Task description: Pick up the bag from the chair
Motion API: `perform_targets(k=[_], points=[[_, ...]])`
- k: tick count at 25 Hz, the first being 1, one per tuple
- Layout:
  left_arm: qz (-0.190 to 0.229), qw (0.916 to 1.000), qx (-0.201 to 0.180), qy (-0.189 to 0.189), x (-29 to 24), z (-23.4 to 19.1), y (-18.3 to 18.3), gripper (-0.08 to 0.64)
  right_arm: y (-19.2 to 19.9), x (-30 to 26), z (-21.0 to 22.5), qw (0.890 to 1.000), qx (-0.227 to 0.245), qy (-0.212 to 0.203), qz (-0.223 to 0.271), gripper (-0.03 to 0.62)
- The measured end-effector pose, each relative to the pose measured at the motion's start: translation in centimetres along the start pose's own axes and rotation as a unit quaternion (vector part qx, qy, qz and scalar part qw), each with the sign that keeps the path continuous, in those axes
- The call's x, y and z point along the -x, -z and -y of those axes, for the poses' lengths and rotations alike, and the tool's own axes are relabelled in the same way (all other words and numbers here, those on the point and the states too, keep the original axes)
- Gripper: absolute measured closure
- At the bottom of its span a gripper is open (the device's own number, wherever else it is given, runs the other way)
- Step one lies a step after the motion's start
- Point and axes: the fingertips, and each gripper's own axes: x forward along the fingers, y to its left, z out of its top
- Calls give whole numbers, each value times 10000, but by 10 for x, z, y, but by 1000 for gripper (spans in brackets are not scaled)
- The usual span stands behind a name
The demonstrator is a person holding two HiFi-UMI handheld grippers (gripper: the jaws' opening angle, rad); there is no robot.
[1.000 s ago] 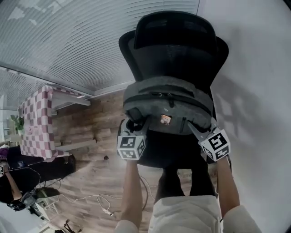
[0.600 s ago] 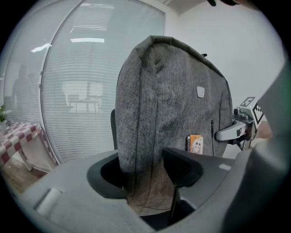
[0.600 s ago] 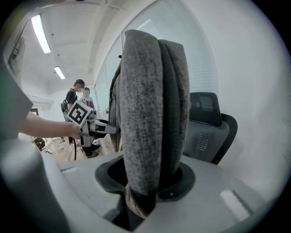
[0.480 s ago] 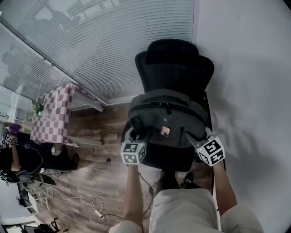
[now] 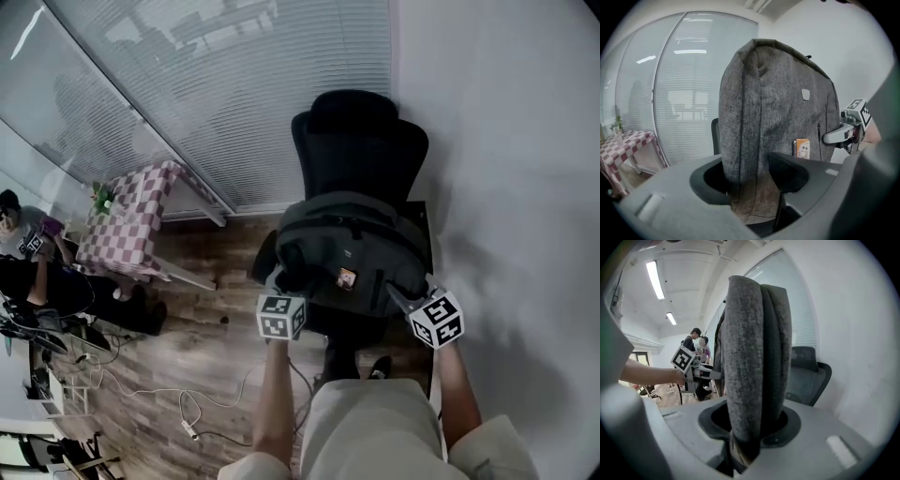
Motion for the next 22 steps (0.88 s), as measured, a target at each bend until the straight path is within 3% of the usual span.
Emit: perform_targets(k=[17,22], points=[[55,9990,425,-122,65,46,57,302,41,54,-53,9994,203,-231,-159,466],[147,9992,351,-143,78,51,62,302,45,60,-61,9992,208,-310,-126,468]])
